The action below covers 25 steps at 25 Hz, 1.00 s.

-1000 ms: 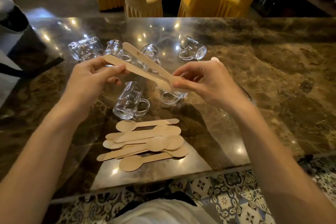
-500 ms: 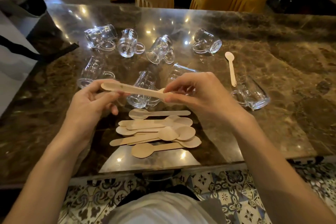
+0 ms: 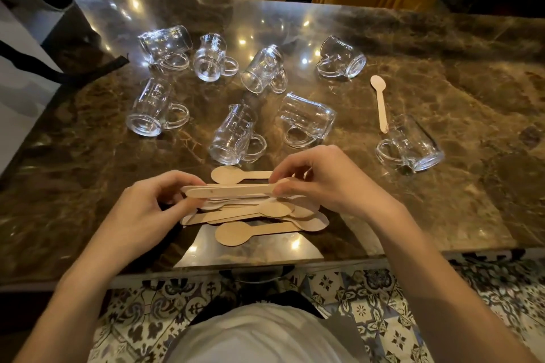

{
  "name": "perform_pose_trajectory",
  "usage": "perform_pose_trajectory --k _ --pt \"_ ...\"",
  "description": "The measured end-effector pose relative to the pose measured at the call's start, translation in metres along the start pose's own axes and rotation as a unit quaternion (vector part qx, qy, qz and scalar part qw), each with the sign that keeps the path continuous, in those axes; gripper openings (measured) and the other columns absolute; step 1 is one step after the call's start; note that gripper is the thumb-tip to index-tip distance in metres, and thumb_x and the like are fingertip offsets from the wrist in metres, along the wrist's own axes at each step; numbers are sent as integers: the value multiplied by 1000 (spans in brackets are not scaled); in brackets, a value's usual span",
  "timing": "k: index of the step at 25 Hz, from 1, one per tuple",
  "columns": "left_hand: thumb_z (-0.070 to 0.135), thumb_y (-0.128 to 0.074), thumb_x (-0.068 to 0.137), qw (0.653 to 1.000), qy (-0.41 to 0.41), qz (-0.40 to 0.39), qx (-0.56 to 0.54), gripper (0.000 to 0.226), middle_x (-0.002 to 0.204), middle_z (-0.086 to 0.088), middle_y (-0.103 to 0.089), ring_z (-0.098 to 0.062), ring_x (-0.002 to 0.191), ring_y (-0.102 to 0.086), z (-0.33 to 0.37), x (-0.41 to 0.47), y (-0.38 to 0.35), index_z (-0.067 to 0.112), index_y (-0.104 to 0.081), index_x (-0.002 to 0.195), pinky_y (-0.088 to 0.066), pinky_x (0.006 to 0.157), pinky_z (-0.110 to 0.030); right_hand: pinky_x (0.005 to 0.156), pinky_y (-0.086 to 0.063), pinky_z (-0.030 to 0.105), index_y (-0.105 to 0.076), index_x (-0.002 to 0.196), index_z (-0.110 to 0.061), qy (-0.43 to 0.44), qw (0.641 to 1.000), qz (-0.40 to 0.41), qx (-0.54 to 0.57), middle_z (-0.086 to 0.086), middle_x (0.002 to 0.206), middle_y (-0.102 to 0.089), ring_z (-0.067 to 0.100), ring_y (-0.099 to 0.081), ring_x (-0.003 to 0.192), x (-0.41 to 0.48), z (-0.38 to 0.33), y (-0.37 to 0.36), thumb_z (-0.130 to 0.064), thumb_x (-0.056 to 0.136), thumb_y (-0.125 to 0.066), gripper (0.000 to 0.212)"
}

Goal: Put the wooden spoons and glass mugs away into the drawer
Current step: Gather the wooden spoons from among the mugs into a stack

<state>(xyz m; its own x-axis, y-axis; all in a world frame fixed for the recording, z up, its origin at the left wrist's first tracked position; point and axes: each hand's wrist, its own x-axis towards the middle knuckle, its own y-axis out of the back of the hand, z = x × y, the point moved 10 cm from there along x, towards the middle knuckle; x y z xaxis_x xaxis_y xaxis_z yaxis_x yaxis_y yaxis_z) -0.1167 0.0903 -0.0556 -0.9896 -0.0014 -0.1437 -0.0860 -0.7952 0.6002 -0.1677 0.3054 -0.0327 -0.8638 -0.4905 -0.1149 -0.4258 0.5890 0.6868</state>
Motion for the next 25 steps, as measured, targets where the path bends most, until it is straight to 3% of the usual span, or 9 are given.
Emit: perform_pose_trajectory --k 3,9,13,17,20,25 --pt "29 -67 82 996 -17 16 82 20 83 20 -64 -1 81 -59 4 -1 5 47 -66 90 -44 67 -22 73 -55 32 -73 82 -36 -18 1000 -2 -19 -12 79 -71 5 -62 75 1 6 0 -40 77 -73 7" --pt "27 -65 84 998 -15 31 58 20 95 26 -63 12 92 -53 0 1 8 42 -69 96 -40 71 -15 81 -54 35 -73 93 -34 -22 997 23 -74 -14 94 -68 5 -61 90 5 8 2 -44 81 -68 17" --pt "26 -64 84 997 -20 33 70 20 94 25 -63 8 88 -55 -1 4 8 43 -67 95 -40 70 -16 83 -52 36 -71 104 -32 -8 991 6 -135 -11 103 -66 9 -59 96 9 5 -4 -44 85 -64 24" --pt "26 -62 85 987 -60 75 129 20 96 23 -62 3 87 -56 5 6 13 40 -66 100 -42 74 -21 77 -52 30 -71 100 -32 -4 991 18 -129 -14 95 -67 6 -60 87 8 2 4 -45 84 -65 22" --pt "23 -57 88 958 -113 144 220 25 115 2 -63 -17 109 -53 13 6 16 22 -67 111 -39 94 -36 67 -51 19 -72 90 -33 -24 993 79 -81 -22 76 -63 -1 -60 72 9 6 38 -43 81 -67 14" --pt "27 -44 91 953 -85 147 249 40 131 -12 -55 -29 121 -47 -1 14 4 10 -60 123 -37 100 -48 62 -47 12 -75 87 -24 -77 965 241 -67 -13 74 -68 1 -62 68 12 40 123 -37 82 -69 14"
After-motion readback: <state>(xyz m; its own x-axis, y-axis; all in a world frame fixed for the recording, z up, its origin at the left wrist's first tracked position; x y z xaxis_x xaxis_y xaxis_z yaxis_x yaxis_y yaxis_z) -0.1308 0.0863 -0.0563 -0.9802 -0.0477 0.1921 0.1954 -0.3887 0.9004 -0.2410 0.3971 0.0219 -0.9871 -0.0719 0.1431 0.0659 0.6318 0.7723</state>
